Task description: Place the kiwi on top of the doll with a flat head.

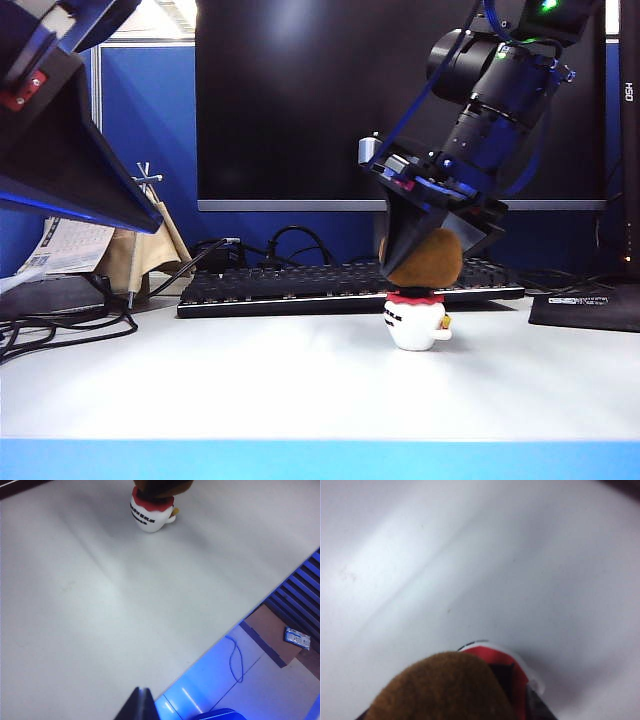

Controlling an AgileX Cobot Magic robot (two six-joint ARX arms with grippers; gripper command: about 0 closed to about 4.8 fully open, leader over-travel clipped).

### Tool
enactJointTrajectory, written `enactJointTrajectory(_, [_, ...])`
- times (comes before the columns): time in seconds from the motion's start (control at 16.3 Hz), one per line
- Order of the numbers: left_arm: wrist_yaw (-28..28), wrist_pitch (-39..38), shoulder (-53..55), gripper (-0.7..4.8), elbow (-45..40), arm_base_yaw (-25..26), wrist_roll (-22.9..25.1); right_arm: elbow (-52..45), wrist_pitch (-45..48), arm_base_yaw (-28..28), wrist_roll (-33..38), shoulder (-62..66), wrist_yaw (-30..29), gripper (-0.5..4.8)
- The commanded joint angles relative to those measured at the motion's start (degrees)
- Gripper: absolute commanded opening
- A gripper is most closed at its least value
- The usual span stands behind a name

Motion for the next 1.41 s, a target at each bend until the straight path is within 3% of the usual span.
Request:
enactJointTrajectory(0.06, [-0.1, 0.4, -0.1, -0.04, 0.1, 0.0, 0.1, 0.2, 0.8, 0.0, 0.2, -0.2, -0.3, 3.15])
enactJointTrajectory(1.17, [0.3, 0.2, -0.1, -0.04, 0.1, -0.1, 0.0, 0.2, 2.8, 0.0, 2.2, 2.4, -0.6, 3.16])
enactJointTrajectory(1.35, [0.3, 0.2, -0.1, -0.04, 0.1, -0.1, 0.0, 0.3, 2.0, 0.0, 2.2, 2.4, -0.6, 3.52])
enactJointTrajectory(1.41, [0.3, 0.2, -0.1, -0.04, 0.1, -0.1, 0.0, 0.3, 1.6, 0.0, 2.2, 2.4, -0.5, 4.1])
